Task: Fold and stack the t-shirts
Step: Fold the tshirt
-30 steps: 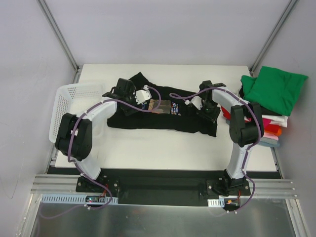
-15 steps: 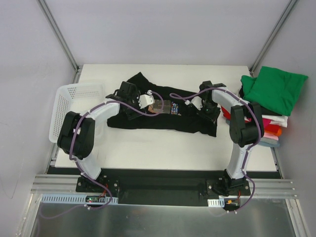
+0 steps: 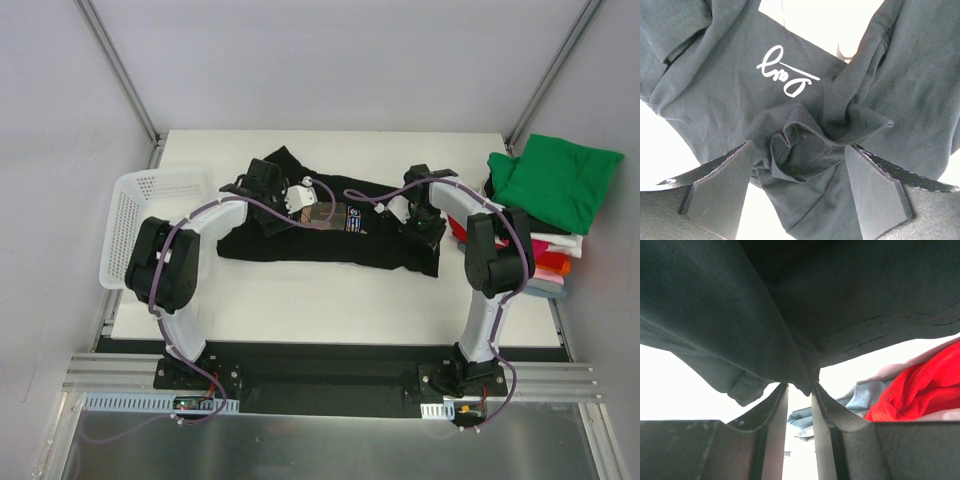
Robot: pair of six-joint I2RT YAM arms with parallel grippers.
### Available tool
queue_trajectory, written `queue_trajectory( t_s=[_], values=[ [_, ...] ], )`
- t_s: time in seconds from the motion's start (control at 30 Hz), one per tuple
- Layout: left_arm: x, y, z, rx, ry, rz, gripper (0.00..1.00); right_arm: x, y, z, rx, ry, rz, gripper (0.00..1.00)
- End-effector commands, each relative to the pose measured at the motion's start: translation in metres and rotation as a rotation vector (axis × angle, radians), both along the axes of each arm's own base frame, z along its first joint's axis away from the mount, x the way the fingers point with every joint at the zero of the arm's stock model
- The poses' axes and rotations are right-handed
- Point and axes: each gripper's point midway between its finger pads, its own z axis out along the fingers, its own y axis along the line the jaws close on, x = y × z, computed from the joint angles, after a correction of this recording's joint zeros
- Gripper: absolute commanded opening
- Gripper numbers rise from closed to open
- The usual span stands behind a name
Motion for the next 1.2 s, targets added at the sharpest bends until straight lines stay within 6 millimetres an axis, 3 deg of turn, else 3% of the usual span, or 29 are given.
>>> queue_trajectory(
  t_s=[0.0,0.23,0.33,0.43,0.47,0.5,0.57,0.9,1.17],
  values=[
    [0.007,-0.014,0.007,-0.033,-0.004,-0.045,0.72,-0.007,-0.001,0.013,0.015,-0.006,-0.013,0.27],
    [0.007,-0.018,-0.005,-0.035,0.028,-0.048,0.65,-0.007,-0.001,0.014,0.012,-0.013,-0.015,0.26],
    [0.006,-0.019,-0.010,-0.037,0.045,-0.050,0.56,-0.006,-0.001,0.015,0.016,-0.015,-0.013,0.25],
    [0.006,-0.019,-0.015,-0.034,0.055,-0.048,0.36,-0.007,-0.001,0.014,0.015,-0.013,-0.015,0.25],
    [0.007,-0.019,-0.015,-0.031,0.054,-0.048,0.20,-0.007,-0.001,0.014,0.013,-0.013,-0.015,0.25],
    [0.008,-0.019,-0.013,-0.035,0.052,-0.044,0.11,-0.008,-0.001,0.014,0.015,-0.011,-0.016,0.25],
    [0.011,-0.019,-0.010,-0.034,0.043,-0.040,0.00,-0.009,-0.002,0.012,0.013,-0.005,-0.016,0.25],
    [0.037,-0.026,0.005,-0.039,-0.012,-0.024,0.00,-0.011,0.000,0.009,0.023,0.006,-0.021,0.24],
    [0.074,-0.023,0.007,0.021,-0.074,0.015,0.00,-0.011,0.000,0.009,0.019,0.007,-0.022,0.23]
  ],
)
